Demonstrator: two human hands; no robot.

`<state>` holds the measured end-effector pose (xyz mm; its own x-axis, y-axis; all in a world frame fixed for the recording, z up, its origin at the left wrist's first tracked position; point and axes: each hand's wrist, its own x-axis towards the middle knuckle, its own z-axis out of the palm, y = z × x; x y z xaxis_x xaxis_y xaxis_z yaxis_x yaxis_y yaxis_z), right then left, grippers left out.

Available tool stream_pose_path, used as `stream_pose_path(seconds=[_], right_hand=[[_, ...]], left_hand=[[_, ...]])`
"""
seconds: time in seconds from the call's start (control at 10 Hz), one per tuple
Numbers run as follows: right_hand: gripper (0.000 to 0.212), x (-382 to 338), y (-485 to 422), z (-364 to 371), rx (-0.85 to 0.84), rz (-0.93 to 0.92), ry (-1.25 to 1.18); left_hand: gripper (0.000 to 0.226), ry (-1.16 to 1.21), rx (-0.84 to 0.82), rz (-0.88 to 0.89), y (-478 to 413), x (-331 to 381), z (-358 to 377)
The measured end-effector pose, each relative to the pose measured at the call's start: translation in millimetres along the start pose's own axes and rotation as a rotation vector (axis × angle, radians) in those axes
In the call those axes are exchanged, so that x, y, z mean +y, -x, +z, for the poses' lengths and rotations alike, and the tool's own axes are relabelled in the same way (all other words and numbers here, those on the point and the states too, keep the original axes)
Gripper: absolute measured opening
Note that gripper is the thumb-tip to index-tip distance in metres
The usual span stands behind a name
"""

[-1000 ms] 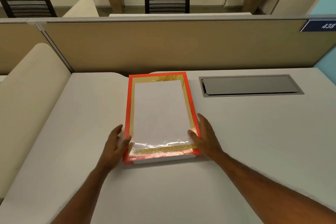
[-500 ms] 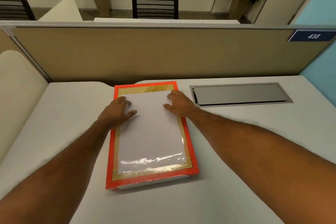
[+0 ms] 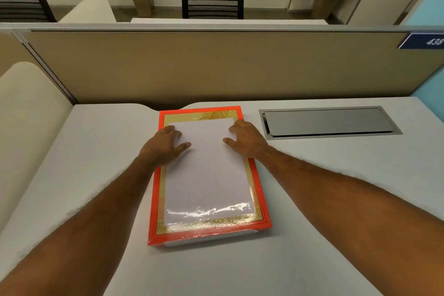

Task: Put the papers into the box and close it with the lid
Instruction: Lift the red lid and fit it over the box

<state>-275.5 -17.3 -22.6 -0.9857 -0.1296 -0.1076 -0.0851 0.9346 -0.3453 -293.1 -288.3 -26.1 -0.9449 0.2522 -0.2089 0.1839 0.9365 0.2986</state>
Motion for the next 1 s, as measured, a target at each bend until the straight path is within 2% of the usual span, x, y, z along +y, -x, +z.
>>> stream_pose_path(seconds=[0.1, 0.3, 0.6, 1.0], right_hand=[[0.055, -3.8, 42.1, 19.1, 0.065, -0.013, -0.063], [0.072, -8.8, 104.3, 52.3, 0.053, 0.01, -0.068], [0.078, -10.1, 120.6, 61.9, 0.049, -0.012, 0.078], [0.075, -3.5, 132.5, 46.0, 0.101, 0.034, -0.036]], left_hand=[[0.069, -0.009, 0.086, 0.061, 36.9, 4.1, 18.0], [0.073, -0.003, 0.177, 0.119, 99.0, 13.1, 55.3], [0.077, -0.041, 0.18, 0.075, 116.4, 17.5, 72.3], [0.089, 0.029, 0.166, 0.018, 122.5, 38.7, 56.6]])
